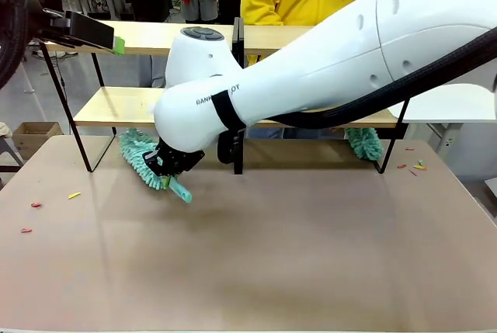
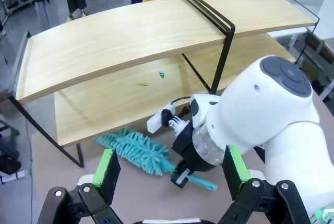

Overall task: Clean the shelves.
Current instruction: Clean another randomly selected level of the Shelf with the Duster.

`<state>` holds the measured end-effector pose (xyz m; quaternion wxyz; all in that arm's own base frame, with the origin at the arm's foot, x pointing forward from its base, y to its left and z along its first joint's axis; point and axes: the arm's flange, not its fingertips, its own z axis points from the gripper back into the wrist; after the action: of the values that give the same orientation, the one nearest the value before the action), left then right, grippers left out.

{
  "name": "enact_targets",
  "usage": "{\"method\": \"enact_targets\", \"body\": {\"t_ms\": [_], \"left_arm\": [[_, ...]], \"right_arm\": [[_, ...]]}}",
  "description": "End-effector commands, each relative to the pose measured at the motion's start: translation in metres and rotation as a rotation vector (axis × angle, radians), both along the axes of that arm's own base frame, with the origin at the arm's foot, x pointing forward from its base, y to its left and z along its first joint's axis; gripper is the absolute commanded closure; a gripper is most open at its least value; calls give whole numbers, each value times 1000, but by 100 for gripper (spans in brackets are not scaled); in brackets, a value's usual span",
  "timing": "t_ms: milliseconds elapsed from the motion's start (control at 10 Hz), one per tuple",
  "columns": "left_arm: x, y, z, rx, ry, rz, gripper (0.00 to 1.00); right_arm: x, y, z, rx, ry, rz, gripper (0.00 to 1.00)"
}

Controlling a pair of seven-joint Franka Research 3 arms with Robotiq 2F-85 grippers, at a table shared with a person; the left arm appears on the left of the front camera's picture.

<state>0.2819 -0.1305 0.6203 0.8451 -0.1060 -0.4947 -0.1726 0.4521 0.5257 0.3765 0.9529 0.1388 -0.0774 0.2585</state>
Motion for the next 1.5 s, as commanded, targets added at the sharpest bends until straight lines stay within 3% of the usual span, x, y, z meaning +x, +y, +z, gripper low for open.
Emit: {"method": "enact_targets", "body": {"t_ms": [0,200,500,600,800,1000,1200,1400], "left_arm": [[0,0,1,-1,-4,3,0],[0,0,1,-1,-4,3,0],[0,0,1,-1,-4,3,0],[0,0,1,-1,-4,3,0],[0,0,1,-1,-4,3,0],[0,0,1,-1,-4,3,0],[0,0,1,-1,-4,3,0],[0,0,1,-1,-4,3,0]], "right_arm": [[8,-10,13,-39,36,179,88],[-4,-28,19,-99,59,358,88],[-29,-69,41,43,81,559,88],[-32,-83,47,124,73,573,88],[-33,-108,53,148,44,515,88],[-42,-150,66,207,10,539,88],[-71,-199,74,232,-1,594,88],[-127,-258,77,134,24,580,88]]}}
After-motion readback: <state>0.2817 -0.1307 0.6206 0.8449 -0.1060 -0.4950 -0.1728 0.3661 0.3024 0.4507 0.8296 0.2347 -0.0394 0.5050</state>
